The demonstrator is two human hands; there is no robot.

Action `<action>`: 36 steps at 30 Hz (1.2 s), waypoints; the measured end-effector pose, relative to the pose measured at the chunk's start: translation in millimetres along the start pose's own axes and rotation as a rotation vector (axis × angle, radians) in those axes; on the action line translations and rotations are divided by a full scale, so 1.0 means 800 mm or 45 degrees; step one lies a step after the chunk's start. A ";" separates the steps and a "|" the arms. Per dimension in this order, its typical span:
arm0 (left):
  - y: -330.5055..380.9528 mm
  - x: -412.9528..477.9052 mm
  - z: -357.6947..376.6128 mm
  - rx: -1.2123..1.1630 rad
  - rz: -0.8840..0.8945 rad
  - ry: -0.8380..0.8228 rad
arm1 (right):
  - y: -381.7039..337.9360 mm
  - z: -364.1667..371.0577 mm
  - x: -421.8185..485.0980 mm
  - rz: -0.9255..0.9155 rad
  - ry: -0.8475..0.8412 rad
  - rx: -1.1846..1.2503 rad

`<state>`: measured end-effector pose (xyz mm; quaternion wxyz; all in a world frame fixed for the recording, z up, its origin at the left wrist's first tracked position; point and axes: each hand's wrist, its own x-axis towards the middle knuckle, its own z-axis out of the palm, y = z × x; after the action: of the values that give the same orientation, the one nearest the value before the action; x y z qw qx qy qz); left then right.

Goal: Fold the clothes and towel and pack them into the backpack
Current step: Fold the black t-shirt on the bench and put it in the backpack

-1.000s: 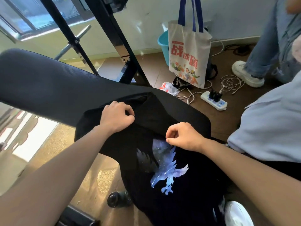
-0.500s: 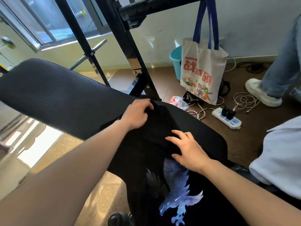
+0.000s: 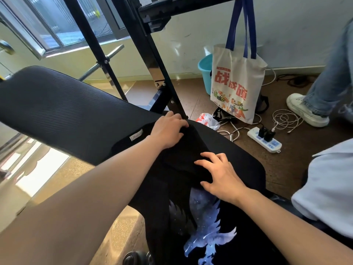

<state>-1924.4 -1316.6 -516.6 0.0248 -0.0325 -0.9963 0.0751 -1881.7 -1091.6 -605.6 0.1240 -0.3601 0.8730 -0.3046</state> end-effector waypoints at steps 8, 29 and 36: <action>-0.017 0.030 0.007 -0.531 -0.501 0.187 | 0.016 -0.004 -0.002 0.079 0.112 0.106; -0.124 -0.137 -0.066 -0.745 -0.667 0.214 | 0.044 -0.008 0.014 0.331 0.377 0.339; -0.107 -0.194 -0.054 -0.186 -0.522 0.085 | 0.059 0.004 0.011 0.407 0.224 0.187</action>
<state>-1772.6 -1405.5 -468.0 0.0700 0.1666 -0.9835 -0.0051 -1912.5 -1072.9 -637.1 0.1200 -0.1788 0.9020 -0.3741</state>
